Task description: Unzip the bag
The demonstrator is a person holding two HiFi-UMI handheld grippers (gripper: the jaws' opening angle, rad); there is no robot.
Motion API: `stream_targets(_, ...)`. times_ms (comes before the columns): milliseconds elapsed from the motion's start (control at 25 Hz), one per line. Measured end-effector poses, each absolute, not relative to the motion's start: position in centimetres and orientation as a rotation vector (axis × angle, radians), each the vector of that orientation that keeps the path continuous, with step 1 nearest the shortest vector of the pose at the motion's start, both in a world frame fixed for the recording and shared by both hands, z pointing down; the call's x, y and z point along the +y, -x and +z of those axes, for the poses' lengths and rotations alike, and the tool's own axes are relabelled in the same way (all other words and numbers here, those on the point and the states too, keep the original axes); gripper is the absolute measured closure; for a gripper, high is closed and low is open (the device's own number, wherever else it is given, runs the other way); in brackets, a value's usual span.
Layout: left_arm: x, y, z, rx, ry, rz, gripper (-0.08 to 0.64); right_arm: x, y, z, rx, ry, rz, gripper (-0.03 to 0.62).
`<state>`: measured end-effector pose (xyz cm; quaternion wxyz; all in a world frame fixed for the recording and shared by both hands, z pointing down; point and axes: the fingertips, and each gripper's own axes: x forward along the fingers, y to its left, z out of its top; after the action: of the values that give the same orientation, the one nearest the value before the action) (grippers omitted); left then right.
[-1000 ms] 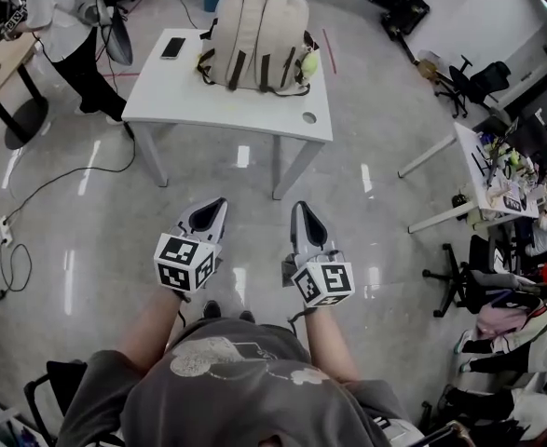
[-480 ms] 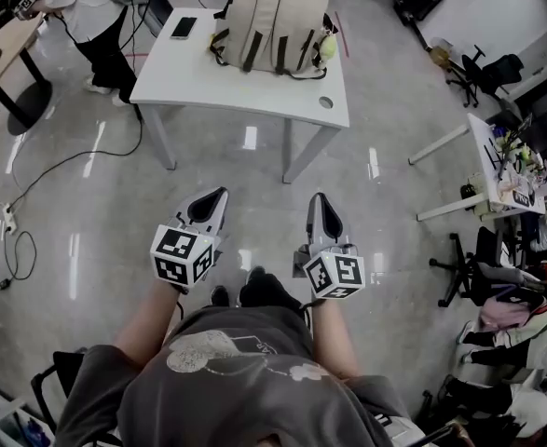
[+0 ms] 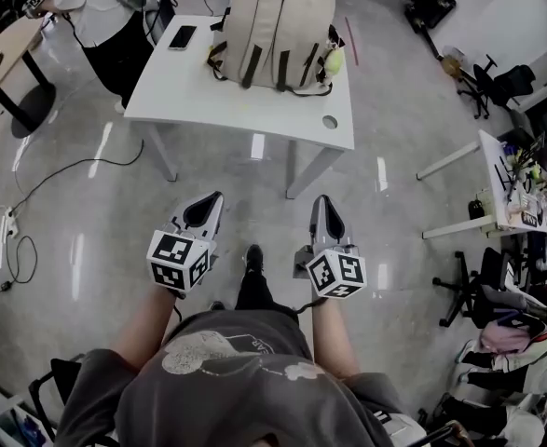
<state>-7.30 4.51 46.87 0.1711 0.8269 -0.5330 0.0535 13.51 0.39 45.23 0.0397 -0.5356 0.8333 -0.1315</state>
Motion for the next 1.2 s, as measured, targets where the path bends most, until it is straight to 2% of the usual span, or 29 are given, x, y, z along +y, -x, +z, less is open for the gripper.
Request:
stream_targets(600,-11.0,4.9,45.4,-1.661,-2.268,0.120,0.555,-17.7,-16.0,44.7,2.656,1.549,-0.386,0.592)
stream_targets(1200,-19.1,5.0,45.1,-1.728,-2.240,0.139,0.555,-26.7,-13.9,46.6,2.748,1.501,-0.436,0.592)
